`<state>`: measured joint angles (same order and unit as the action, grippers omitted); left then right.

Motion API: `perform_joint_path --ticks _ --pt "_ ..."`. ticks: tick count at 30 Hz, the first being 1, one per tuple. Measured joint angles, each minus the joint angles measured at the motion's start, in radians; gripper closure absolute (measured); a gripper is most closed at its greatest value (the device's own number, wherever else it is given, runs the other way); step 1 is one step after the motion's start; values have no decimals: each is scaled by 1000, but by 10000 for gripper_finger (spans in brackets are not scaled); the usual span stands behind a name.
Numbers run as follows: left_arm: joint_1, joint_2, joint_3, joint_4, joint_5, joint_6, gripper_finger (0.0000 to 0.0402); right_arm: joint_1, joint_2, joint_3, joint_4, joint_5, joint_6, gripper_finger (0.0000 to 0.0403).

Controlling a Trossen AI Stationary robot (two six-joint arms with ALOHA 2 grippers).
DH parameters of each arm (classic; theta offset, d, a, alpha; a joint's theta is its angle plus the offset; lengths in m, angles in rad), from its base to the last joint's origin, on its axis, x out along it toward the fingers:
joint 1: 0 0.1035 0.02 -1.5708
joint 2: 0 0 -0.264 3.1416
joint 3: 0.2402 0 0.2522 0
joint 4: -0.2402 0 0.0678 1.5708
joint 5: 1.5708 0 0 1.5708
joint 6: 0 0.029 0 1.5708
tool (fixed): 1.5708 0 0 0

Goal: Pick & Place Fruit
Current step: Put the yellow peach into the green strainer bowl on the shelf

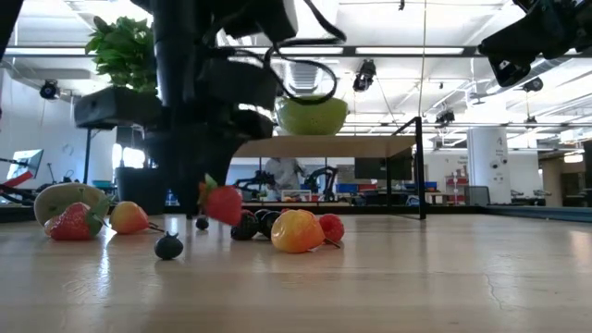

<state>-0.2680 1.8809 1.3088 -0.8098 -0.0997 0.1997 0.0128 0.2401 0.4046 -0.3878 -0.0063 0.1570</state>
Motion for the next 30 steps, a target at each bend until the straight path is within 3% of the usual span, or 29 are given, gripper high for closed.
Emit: perform_joint_path --ticks 14,24,30 --pt "0 2 -55 44 8 -42 289 0 0 0 0 0 0 333" --pt "0 2 -55 41 5 -50 229 0 0 0 0 0 0 300" --pt "-1 2 -55 -26 5 -38 221 0 0 0 0 0 0 282"
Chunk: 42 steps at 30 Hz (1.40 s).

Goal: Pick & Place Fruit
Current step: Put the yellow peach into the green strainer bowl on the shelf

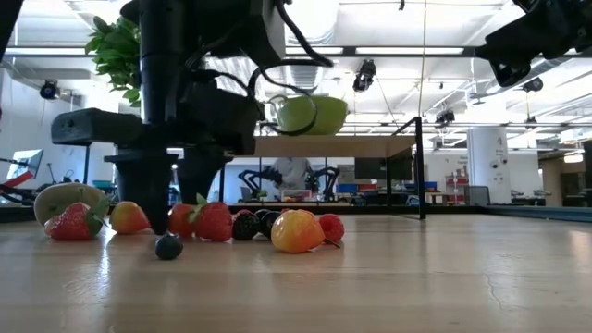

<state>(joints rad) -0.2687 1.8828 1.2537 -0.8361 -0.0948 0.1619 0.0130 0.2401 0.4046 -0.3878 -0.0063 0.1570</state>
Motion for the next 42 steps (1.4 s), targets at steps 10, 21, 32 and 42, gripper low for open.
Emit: perform_joint_path --ticks 10,21,32,42 --pt "0 0 0 -1 -38 39 223 0 0 0 0 0 0 253" --pt "-1 0 0 41 -37 49 223 0 0 0 0 0 0 223" --pt "0 0 0 42 -37 84 249 0 0 0 0 0 0 202" --pt "0 0 0 23 -37 85 308 0 0 0 0 0 0 188"
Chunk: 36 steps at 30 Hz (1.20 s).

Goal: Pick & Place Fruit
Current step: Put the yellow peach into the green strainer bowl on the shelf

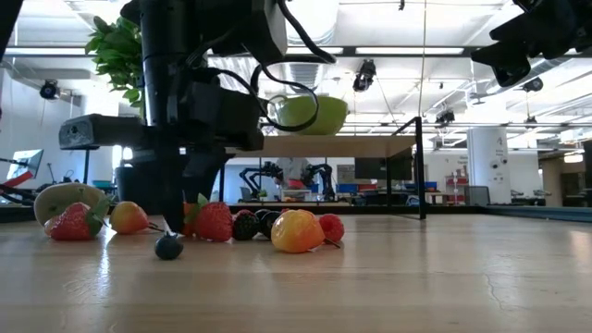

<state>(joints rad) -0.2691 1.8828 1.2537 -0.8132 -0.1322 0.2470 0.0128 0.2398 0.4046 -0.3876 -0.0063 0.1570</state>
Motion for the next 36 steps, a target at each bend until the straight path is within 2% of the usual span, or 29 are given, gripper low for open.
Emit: perform_joint_path --ticks 4,12,17,21,29,36 --pt "0 0 21 -86 -35 -2 297 0 0 0 0 0 0 182" --pt "1 0 104 -265 -293 -45 300 0 0 0 0 0 0 166" --pt "2 0 156 -266 -411 -38 302 0 0 0 0 0 0 153" --pt "12 0 194 -208 -484 -9 298 0 0 0 0 0 0 141" --pt "82 0 270 71 -492 186 296 0 0 0 0 0 0 117" --pt "185 -1 378 243 -414 273 296 0 0 0 0 0 0 96"
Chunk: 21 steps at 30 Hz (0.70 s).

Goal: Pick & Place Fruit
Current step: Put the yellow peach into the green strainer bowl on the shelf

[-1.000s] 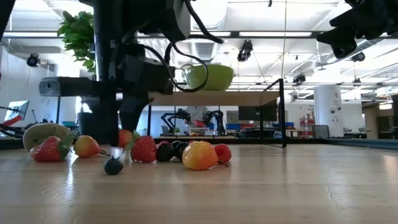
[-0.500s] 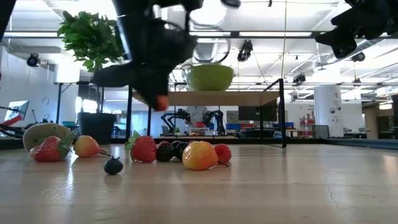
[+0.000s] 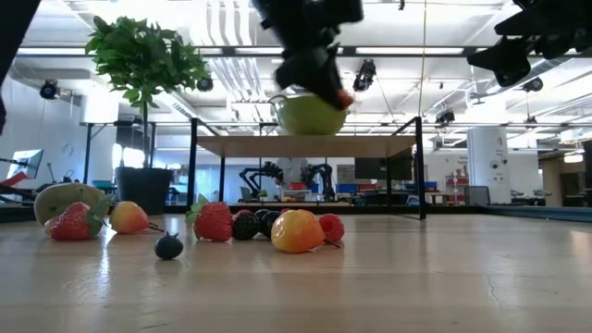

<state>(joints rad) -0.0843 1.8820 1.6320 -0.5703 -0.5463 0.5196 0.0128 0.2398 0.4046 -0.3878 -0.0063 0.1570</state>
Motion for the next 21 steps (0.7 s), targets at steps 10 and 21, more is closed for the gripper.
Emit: perform_joint_path --ticks 10,21 --pt "184 -1 207 48 167 -107 296 0 0 0 0 0 0 70" --pt "370 -2 285 -8 169 -315 296 0 0 0 0 0 0 44"
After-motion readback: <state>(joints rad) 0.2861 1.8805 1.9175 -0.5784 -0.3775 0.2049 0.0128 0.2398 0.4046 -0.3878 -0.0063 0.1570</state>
